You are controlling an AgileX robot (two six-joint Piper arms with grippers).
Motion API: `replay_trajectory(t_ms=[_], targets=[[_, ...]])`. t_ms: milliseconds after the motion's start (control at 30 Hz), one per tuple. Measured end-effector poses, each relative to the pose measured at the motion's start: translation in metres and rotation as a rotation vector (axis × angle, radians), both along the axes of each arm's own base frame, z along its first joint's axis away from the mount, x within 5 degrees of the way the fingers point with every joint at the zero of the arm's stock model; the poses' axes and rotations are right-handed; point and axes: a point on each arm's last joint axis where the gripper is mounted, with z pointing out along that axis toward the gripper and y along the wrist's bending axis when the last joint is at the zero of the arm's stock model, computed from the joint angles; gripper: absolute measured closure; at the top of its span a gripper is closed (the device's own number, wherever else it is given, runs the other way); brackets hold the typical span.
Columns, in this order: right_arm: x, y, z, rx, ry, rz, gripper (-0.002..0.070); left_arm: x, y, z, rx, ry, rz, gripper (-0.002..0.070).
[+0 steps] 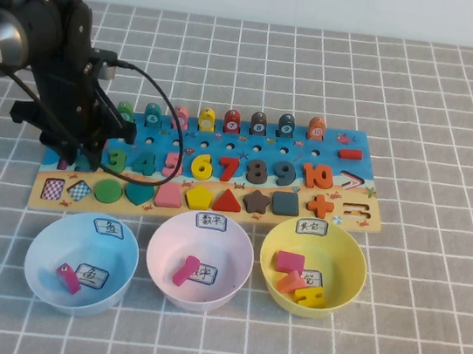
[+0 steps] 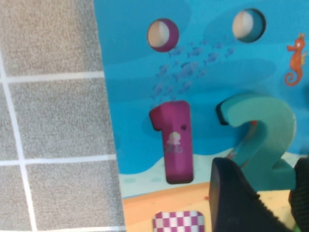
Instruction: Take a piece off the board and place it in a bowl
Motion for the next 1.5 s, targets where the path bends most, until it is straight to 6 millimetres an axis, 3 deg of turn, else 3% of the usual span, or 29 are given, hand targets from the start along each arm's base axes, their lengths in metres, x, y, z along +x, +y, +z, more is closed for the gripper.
replay_trajectory(t_ms=[333, 767, 933, 1133, 1333, 1500], targets=[[0.0, 0.0, 0.0, 0.0, 0.0, 0.0, 0.0694, -0.002, 0.0, 0.009, -0.013, -0.017, 0.003, 0.0464], [0.0, 0.0, 0.0, 0.0, 0.0, 0.0, 0.0694, -0.025, -0.002, 0.063, 0.016, -0.066, -0.022, 0.0464], [0.0, 0.0, 0.0, 0.0, 0.0, 0.0, 0.0694, -0.058, -0.021, 0.089, 0.009, -0.132, -0.098, 0.0465], [0.0, 0.0, 0.0, 0.0, 0.0, 0.0, 0.0694, -0.118, -0.022, 0.104, -0.017, -0.18, -0.142, 0.0465], [0.0, 0.0, 0.0, 0.0, 0.0, 0.0, 0.0694, -0.18, -0.016, 0.089, -0.059, -0.254, -0.204, 0.0465], [0.0, 0.0, 0.0, 0.0, 0.0, 0.0, 0.0694, -0.215, -0.025, 0.066, -0.098, -0.319, -0.362, 0.0465]])
